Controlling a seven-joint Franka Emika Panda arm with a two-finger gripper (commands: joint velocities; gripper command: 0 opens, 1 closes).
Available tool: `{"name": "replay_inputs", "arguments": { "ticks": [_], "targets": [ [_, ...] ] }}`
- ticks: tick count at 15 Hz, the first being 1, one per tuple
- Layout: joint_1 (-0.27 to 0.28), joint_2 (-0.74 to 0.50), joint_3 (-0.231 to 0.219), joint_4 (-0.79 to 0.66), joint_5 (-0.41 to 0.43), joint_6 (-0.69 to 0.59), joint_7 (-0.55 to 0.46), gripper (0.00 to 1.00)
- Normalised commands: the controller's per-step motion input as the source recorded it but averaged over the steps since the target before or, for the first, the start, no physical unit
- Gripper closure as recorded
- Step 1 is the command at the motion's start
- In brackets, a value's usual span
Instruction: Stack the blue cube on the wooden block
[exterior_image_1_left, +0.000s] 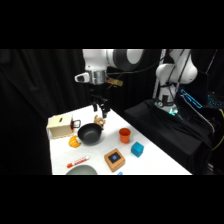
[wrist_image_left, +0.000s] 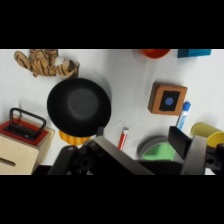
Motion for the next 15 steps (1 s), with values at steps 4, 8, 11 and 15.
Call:
{"name": "replay_inputs", "arguments": {
  "ticks": [4, 8, 11, 15],
  "targets": [
    [-0.005, -0.06, 0.031, -0.05, -0.063, -0.01, 0.08, 0.00],
    [0.044, -0.24, 0.052, -0.21, -0.126, 0.01, 0.21, 0.00],
    [0.073, -0.32, 0.069, -0.33, -0.101, 0.06, 0.28, 0.00],
    [0.083, -0.30, 0.080, -0.34, -0.036, 0.12, 0.26, 0.00]
  ]
}}
